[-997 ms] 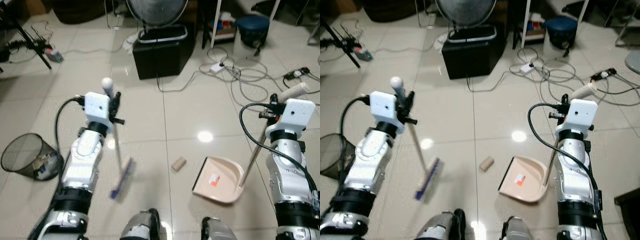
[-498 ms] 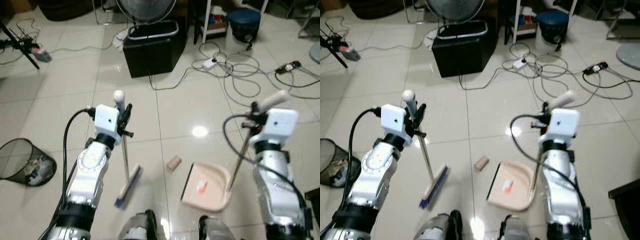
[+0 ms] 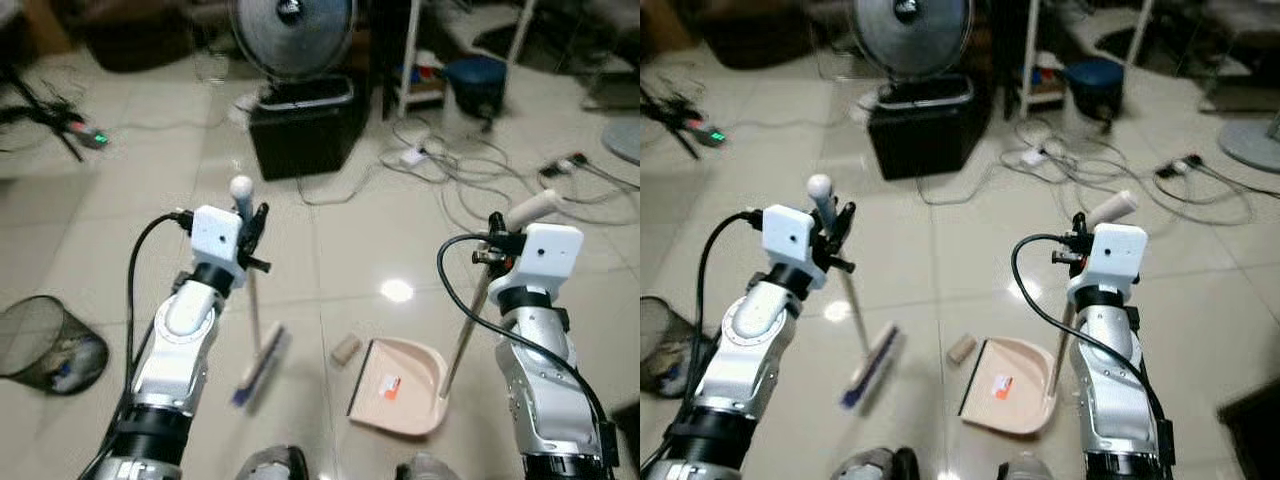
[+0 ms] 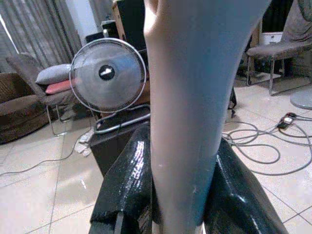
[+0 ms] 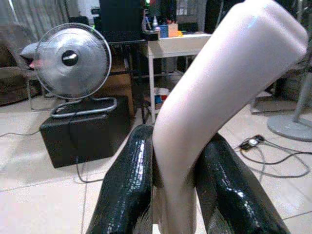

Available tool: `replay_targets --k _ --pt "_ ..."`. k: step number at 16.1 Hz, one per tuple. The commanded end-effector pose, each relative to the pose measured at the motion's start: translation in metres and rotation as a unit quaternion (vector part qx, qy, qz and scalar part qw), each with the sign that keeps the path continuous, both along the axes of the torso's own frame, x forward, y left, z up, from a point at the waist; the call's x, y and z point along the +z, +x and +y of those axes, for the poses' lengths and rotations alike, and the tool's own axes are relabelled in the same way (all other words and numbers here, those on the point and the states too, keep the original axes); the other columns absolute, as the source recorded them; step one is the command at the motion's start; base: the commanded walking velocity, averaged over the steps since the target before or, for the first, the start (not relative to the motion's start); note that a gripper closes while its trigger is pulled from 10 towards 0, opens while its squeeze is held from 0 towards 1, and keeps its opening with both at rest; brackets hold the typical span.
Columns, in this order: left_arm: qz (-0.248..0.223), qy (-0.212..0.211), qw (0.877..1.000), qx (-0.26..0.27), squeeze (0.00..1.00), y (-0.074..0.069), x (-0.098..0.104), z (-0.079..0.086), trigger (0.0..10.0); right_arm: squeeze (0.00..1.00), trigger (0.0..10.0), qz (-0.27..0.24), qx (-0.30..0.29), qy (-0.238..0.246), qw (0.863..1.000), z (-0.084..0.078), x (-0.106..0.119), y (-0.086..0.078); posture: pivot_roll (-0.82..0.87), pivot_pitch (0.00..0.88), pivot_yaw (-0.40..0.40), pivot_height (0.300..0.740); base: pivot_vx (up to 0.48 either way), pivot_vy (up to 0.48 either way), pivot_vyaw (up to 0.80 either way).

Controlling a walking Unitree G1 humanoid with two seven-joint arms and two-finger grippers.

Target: Sweep floor

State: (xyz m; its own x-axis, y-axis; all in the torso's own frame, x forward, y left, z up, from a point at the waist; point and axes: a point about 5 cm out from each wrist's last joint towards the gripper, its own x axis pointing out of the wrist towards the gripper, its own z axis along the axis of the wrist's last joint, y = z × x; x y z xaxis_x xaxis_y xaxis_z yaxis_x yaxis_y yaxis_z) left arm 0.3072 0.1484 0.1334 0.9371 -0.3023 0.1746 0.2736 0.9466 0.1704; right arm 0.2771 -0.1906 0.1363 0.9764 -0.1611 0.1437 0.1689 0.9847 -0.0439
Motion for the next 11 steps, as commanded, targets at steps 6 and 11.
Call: replay_targets --k 6,11 --pt "-0.013 0.011 1.0 -0.008 0.0 0.0012 0.0091 0.0017 10.0 0.0 10.0 -0.013 0.0 0.012 1.0 0.0018 0.0061 -0.0021 -0.01 0.086 0.118 0.74 0.469 0.0 0.0" --pt "-0.01 0.008 1.0 -0.011 0.0 0.0007 0.0085 0.0 10.0 0.0 10.0 -0.005 -0.005 0.013 1.0 -0.0003 0.0032 -0.0037 -0.02 0.091 0.118 0.74 0.468 0.0 0.0"
